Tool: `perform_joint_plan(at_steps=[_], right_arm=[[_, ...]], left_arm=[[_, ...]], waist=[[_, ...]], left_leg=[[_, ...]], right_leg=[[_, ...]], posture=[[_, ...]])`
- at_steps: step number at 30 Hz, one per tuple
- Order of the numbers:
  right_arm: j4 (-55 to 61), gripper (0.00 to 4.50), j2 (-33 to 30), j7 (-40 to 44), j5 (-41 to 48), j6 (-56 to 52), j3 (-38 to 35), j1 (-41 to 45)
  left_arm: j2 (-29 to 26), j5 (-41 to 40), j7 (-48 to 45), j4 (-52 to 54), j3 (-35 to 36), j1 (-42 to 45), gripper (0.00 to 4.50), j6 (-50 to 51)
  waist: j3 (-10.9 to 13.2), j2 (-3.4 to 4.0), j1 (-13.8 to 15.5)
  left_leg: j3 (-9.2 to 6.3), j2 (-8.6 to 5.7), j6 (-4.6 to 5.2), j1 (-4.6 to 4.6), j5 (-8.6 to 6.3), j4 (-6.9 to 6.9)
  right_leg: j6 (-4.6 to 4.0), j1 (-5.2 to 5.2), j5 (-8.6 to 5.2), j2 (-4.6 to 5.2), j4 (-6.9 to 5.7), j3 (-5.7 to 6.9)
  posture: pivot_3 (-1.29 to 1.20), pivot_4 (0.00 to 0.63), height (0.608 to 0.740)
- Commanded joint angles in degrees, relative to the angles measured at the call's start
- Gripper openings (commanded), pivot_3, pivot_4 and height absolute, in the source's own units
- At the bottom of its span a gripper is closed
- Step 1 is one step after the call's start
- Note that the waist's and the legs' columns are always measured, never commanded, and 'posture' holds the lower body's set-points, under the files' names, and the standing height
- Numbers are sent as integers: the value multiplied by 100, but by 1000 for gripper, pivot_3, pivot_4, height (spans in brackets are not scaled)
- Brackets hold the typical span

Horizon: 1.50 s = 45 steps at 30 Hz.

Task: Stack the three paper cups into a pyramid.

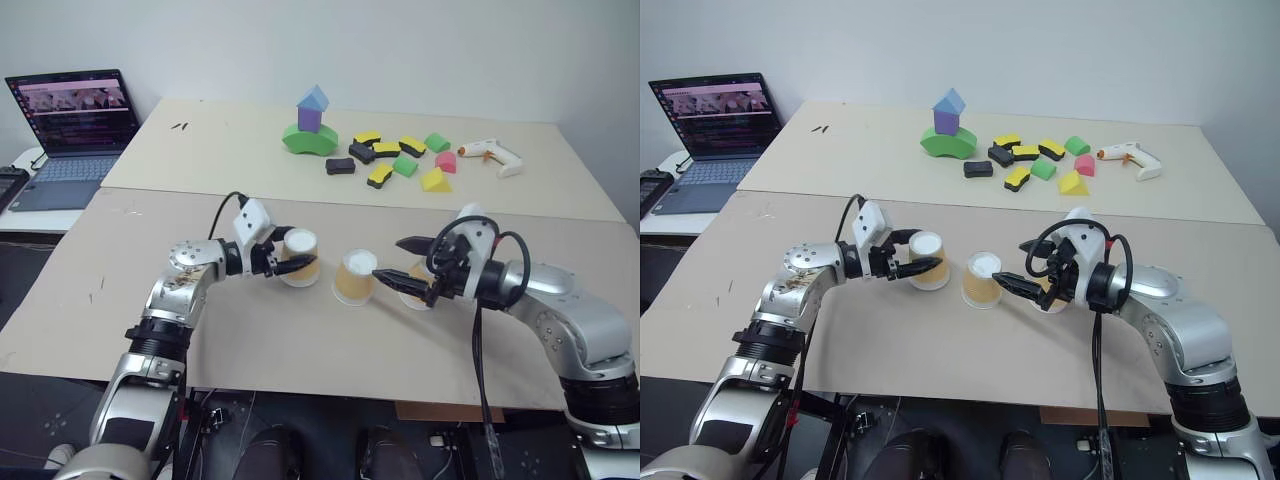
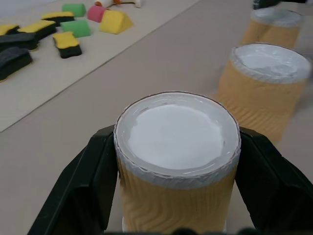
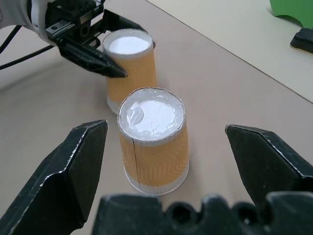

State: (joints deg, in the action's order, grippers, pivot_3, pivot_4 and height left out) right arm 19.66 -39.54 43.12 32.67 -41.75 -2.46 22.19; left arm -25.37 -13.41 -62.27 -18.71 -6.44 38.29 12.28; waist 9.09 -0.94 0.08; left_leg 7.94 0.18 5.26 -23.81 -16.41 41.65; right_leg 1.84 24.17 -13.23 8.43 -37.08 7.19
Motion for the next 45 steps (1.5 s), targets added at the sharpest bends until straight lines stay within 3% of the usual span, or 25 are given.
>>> perform_joint_plan(at_steps=[1, 13, 20, 24, 26, 35, 40, 45], right_arm=[[203, 4500, -97, -45, -17, 95, -241, 15], [330, 4500, -171, -126, 26, 62, -345, -65], [361, 4500, -227, -138, 34, 41, -385, -95], [342, 4500, -233, -133, 24, 63, -360, -88], [333, 4500, -228, -125, 34, 60, -355, -82], [283, 4500, -204, -94, 25, 70, -303, -50], [216, 4500, -232, -36, 19, 101, -333, -56], [165, 4500, -693, 144, 95, 146, -1134, -402]], left_arm=[[32, -38, -421, 230, -256, -60, 3425, -146], [799, 281, -202, -347, -595, 328, 3425, -551], [868, 319, -267, -372, -587, 353, 3425, -588], [810, 196, -365, -173, -527, 318, 4420, -390], [776, 222, -352, -97, -518, 312, 4420, -367], [302, -91, -464, 885, -326, 279, 4420, 377], [-428, -490, -840, 1745, -165, 233, 4420, 1076], [-863, -1026, -844, 2451, 130, 313, 4420, 1806]], waist=[[0, 0, -1], [0, 0, 55], [0, 0, 55], [0, 0, 52], [0, 0, 49], [0, 0, 39], [0, 2, 16], [1, 4, 68]], left_leg=[[0, 0, 0, 0, 0, 0], [-3, 0, 1, 0, 1, 4], [-4, 2, 2, 0, 0, 4], [-4, 2, 2, 0, 0, 4], [-4, 4, 2, 0, 0, 4], [-5, 6, 3, -1, 0, 4], [-5, 9, 2, -1, 0, 3], [-10, 6, 2, -2, 0, 4]], right_leg=[[0, 0, 0, 0, -1, 0], [-1, -3, 1, 1, -1, -2], [-1, -1, 1, 2, -1, -2], [-1, -1, 1, 2, -2, -3], [-1, 1, 1, 2, -2, -3], [-1, 1, 1, 1, -1, -4], [-1, 3, 1, 0, 0, -6], [0, -1, 0, 1, 1, -3]], posture=[[0, 150, 705], [0, 150, 705], [0, 150, 705], [0, 150, 705], [0, 150, 705], [0, 150, 705], [0, 150, 705], [0, 150, 705]])
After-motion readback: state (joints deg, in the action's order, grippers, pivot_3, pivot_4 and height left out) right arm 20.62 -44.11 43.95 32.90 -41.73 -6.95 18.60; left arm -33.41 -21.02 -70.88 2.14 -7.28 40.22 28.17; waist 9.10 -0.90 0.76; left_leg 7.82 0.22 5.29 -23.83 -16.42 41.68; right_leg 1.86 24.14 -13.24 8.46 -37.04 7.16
